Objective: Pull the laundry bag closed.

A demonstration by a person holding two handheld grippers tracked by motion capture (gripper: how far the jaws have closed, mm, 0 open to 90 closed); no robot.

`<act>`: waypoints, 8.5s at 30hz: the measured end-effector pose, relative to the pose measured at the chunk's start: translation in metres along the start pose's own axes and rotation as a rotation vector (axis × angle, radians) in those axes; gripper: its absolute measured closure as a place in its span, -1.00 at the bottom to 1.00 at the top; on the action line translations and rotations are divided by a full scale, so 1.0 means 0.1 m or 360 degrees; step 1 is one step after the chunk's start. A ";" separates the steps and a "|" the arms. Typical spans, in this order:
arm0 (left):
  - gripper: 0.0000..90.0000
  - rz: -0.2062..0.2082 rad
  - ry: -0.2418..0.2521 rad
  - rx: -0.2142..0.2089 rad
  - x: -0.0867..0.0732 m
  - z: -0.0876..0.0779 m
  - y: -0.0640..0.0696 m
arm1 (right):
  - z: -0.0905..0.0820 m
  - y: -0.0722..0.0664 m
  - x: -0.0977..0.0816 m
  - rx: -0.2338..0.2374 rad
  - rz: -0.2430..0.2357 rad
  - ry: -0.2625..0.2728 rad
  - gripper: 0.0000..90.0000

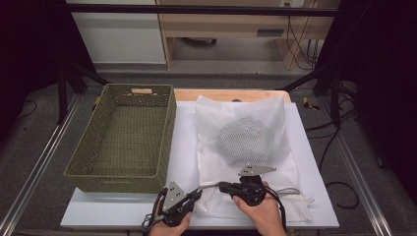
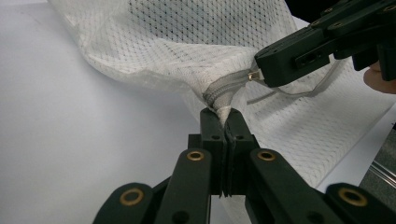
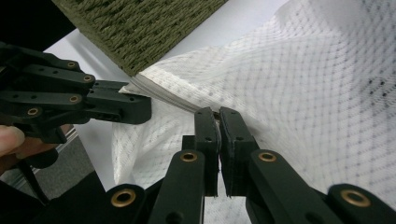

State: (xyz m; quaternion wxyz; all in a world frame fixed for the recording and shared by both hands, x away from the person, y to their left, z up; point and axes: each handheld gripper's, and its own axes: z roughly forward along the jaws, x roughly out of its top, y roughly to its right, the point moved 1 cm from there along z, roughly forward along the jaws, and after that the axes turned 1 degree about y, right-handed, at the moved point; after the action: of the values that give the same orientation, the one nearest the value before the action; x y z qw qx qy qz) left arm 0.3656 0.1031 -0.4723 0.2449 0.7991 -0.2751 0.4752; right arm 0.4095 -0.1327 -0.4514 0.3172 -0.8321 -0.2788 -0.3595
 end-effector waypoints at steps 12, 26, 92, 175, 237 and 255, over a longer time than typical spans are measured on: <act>0.97 0.0015 0.0000 0.0004 0.00 0.01 0.01 | -0.19 0.13 -0.03 -0.0032 0.0014 0.0009 0.93; 0.97 0.0044 -0.0014 0.0039 -0.01 0.00 -0.01 | -0.30 0.28 -0.04 -0.0033 0.0024 -0.0013 0.93; 0.97 0.0060 -0.0056 0.0100 -0.05 -0.01 -0.06 | -0.97 0.77 -0.20 -0.0202 0.0115 0.0054 0.93; 0.97 0.0105 -0.0047 0.0135 -0.02 -0.03 -0.05 | -1.30 1.00 -0.30 -0.0283 0.0145 0.0062 0.93; 0.95 0.0093 -0.0250 0.0132 -0.15 0.02 -0.10 | -1.84 1.31 -0.79 -0.0476 0.0262 -0.0038 0.93; 0.95 0.0101 -0.0310 0.0132 -0.18 0.04 -0.10 | -1.81 1.35 -0.83 -0.0489 0.0290 -0.0025 0.93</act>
State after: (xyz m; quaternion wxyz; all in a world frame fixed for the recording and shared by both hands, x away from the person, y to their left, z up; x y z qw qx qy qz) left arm 0.3677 0.1119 -0.4912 0.1684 0.8419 -0.3029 0.4137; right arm 0.3781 -0.3714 -0.4623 0.2154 -0.8954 -0.1465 -0.3612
